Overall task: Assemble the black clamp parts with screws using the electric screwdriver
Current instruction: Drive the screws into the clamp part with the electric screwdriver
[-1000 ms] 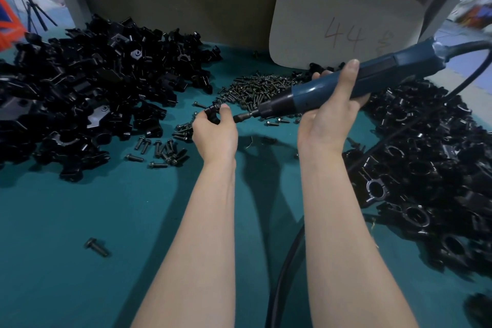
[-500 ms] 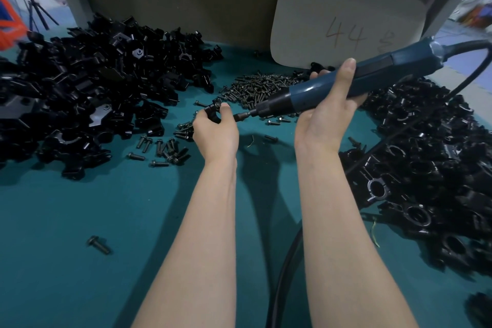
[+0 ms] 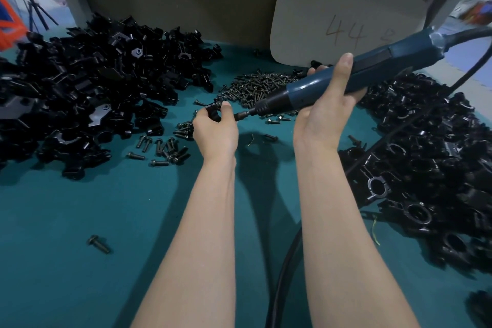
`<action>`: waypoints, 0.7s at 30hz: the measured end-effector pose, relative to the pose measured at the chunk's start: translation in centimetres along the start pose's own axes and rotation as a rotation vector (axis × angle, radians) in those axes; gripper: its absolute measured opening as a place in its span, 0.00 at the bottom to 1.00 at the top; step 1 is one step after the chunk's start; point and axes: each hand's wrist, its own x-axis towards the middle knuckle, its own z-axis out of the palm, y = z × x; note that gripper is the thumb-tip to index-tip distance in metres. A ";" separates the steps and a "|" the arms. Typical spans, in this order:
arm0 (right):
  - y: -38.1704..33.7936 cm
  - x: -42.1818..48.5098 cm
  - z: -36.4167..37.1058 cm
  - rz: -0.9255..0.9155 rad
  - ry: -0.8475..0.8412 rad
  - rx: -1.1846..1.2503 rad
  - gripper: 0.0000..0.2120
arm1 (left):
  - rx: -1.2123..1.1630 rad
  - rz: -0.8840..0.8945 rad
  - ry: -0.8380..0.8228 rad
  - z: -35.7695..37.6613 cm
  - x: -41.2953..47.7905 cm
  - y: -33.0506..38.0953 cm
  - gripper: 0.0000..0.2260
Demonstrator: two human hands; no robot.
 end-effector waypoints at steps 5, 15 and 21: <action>0.1 -0.2 0.3 -0.018 -0.017 -0.020 0.25 | -0.019 -0.013 0.001 0.0 -0.1 -0.1 0.06; -0.2 -0.6 0.8 -0.036 -0.172 -0.054 0.19 | -0.113 -0.139 -0.031 -0.4 0.0 0.5 0.08; -0.2 -0.6 0.6 -0.016 -0.198 -0.028 0.20 | -0.060 -0.126 -0.012 -0.6 0.0 0.6 0.04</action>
